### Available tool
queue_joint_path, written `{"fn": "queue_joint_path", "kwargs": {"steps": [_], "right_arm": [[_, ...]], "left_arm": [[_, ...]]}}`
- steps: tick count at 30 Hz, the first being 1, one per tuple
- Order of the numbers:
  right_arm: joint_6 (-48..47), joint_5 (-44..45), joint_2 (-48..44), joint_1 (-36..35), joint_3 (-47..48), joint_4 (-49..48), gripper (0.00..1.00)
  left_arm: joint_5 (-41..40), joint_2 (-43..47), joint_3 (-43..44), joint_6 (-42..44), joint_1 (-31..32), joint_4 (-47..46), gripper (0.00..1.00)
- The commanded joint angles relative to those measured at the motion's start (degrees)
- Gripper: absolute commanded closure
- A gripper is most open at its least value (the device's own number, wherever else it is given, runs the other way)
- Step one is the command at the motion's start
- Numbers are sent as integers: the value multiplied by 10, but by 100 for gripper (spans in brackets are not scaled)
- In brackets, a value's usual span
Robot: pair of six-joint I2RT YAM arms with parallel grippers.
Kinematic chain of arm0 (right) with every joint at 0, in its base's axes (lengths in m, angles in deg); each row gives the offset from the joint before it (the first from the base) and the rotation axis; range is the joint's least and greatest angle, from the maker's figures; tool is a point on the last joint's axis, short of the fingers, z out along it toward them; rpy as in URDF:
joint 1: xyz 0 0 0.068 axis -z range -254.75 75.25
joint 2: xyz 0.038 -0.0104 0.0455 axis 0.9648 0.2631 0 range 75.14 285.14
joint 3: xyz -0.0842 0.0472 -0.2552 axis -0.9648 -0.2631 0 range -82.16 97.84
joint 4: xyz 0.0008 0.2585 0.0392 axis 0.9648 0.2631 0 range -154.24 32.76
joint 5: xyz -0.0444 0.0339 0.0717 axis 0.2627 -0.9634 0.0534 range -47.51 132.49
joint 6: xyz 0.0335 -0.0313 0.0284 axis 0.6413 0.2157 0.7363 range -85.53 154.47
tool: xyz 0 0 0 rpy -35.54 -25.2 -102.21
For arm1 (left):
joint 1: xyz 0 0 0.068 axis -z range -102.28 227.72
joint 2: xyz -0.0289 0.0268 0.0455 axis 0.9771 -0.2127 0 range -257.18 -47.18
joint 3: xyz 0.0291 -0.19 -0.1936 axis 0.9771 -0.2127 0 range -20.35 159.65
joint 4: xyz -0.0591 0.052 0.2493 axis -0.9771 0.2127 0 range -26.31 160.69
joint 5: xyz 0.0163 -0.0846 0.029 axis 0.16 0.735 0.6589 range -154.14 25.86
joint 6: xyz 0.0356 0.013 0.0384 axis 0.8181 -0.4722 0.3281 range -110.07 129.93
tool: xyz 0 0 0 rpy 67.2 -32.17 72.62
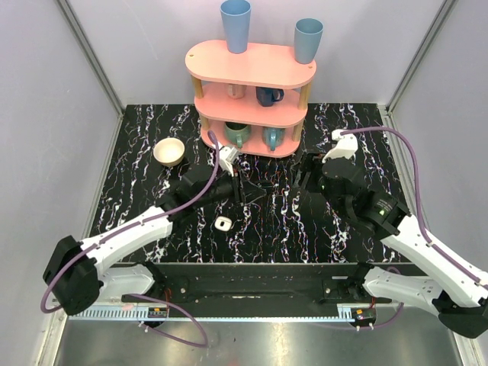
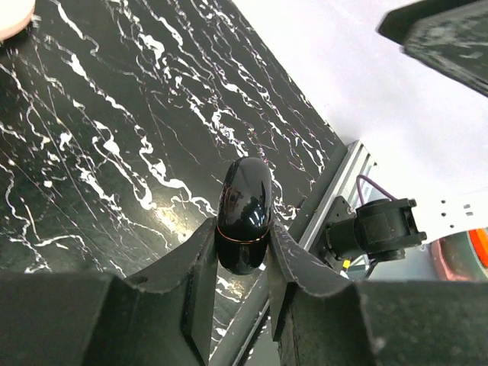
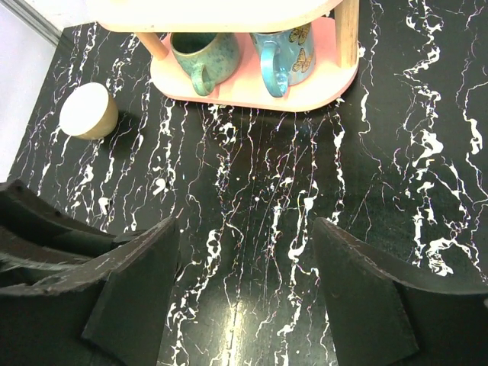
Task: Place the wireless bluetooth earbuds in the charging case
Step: Place the charging case with the earbuds at the center of the board.
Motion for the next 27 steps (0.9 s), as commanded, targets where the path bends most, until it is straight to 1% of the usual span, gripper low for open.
{"fn": "queue_joint_path", "kwargs": {"steps": [1,3,5,6,14,22,27], "right_arm": [[13,-3,-18,7,-2,-6,22],[13,-3,-24,8,-5,-7,21],[13,-4,-28,9,-10,-7,22],[14,-6,-30,10,-12,-7,21],[20,-28,-42,10,-27,-6,21],[17,-38,-47,11,-37,-7,21],[8,-36,-41,12,-35,-6,20]], "left_arm": [[-16,-37,14,-67,2,-73,100],[-31,-47,-4,-97,4,-108,100],[-34,-65,-28,-131,5,-163,100],[-31,-82,-33,-142,5,-177,100],[-6,-188,-48,-241,12,-309,100],[-14,-303,-26,-303,18,-373,100],[-29,-338,-7,-307,23,-357,100]]}}
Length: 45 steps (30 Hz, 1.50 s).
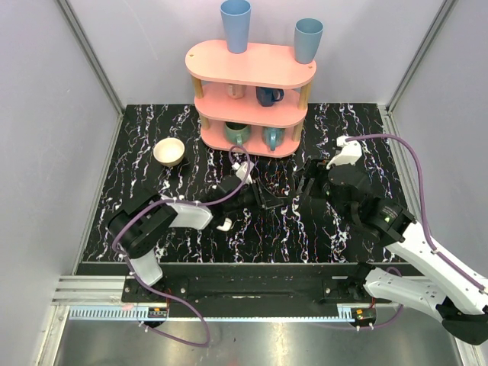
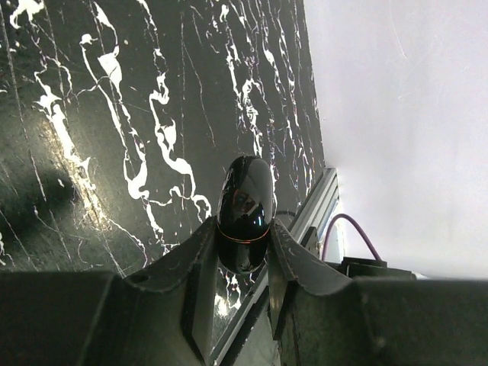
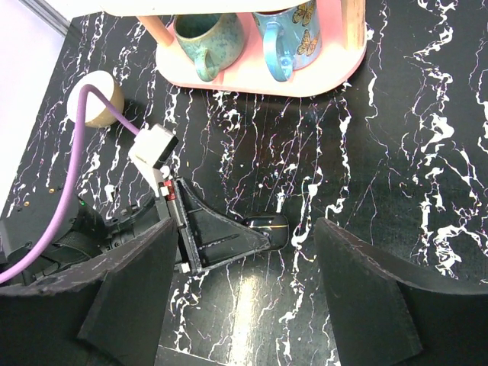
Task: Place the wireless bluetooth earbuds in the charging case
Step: Place the charging case with the earbuds at the center of the board.
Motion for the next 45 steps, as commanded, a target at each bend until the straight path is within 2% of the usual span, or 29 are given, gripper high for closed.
{"fn": "queue_joint_path", "kwargs": {"steps": [1,5,9,17,29,39,40,45], "right_arm": [[-9,-7,0,4,4,-9,20],[-12,-8,4,4,6,-9,20],[-9,-9,-2,5,4,-8,19],[-16,-10,-11,5,0,-8,19],[-19,-10,-20,5,-3,-6,18],[-19,-11,-36,5,-11,-6,18],[-18,-12,-36,6,-11,-5,18],[-18,-12,-39,5,-13,-4,18]], "left_arm": [[-18,-12,40,-19,6,-36,100],[-33,-33,52,-24,7,-8,100],[-33,-54,59,-38,8,-5,96],[-20,-96,66,-71,7,-35,95],[-2,-125,81,-67,8,17,86],[10,-134,89,-65,7,27,78],[9,-130,89,-62,7,33,75],[-11,-103,96,-24,8,95,71]]}}
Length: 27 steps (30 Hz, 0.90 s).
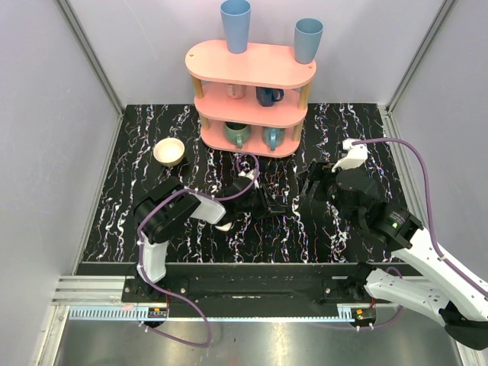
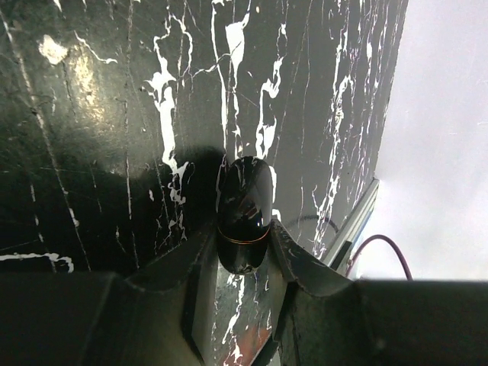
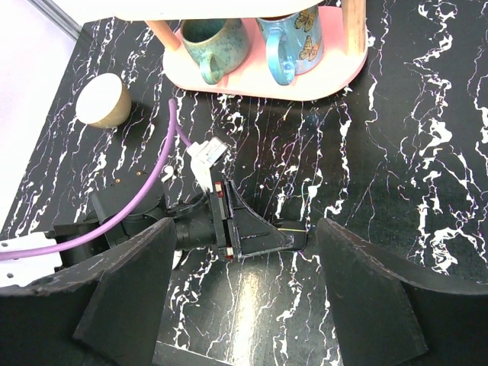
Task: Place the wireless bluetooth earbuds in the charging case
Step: Place the charging case with the earbuds at the center of the board.
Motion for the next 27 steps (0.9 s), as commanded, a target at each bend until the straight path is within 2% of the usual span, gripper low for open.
{"fn": "queue_joint_path", "kwargs": {"steps": [1,12,20,27], "right_arm": [[-6,-8,-7,4,-1,-4,18],[-2,-12,-7,4,-4,-4,18],[1,-13,-5,4,-3,-5,18],[1,-11,0,4,-4,-6,18]], "left_arm": [[-13,34,25,30,3,34,71],[-30,64,11,51,3,46,59],[-49,94,2,74,2,76,58],[-81,161,-33,95,-11,100,58]]}}
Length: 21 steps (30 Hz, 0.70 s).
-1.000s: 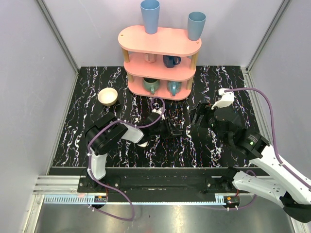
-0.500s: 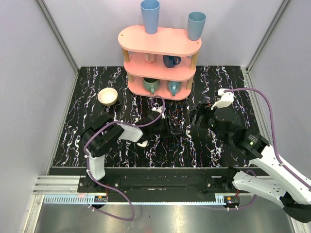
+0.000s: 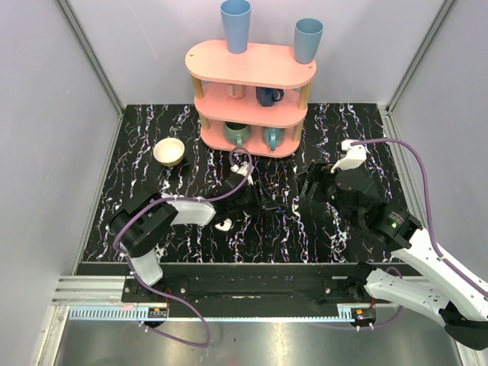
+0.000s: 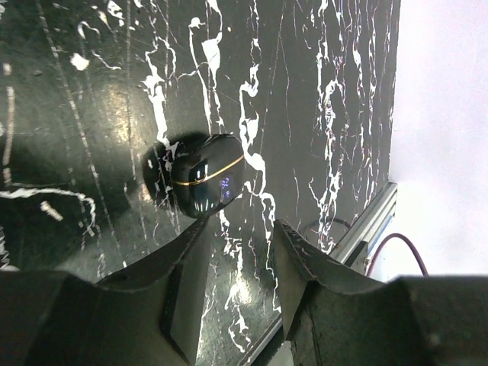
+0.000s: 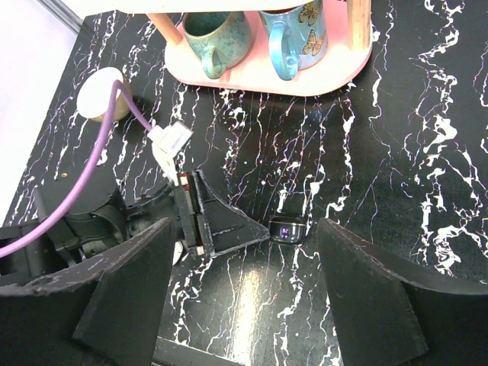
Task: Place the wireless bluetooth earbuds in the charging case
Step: Place the charging case with the earbuds at the center of the board.
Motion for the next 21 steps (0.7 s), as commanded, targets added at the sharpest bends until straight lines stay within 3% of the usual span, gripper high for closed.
{"fn": "queue_joint_path", "kwargs": {"steps": [1,14,16,17,21], "right_arm": [[0,-1,2,4,0,-6,18],[-27,27,11,4,-14,-21,14],[-36,36,19,4,-17,-31,9],[-49,38,24,4,-14,-33,2],[-80,28,57,4,3,-39,0]], "left_arm": [[-44,67,-12,36,-6,21,57],[-213,300,-27,160,-11,149,55],[-257,358,-44,168,-11,155,50],[-275,377,-50,175,-12,165,48],[-345,479,-66,217,-13,193,39]]}}
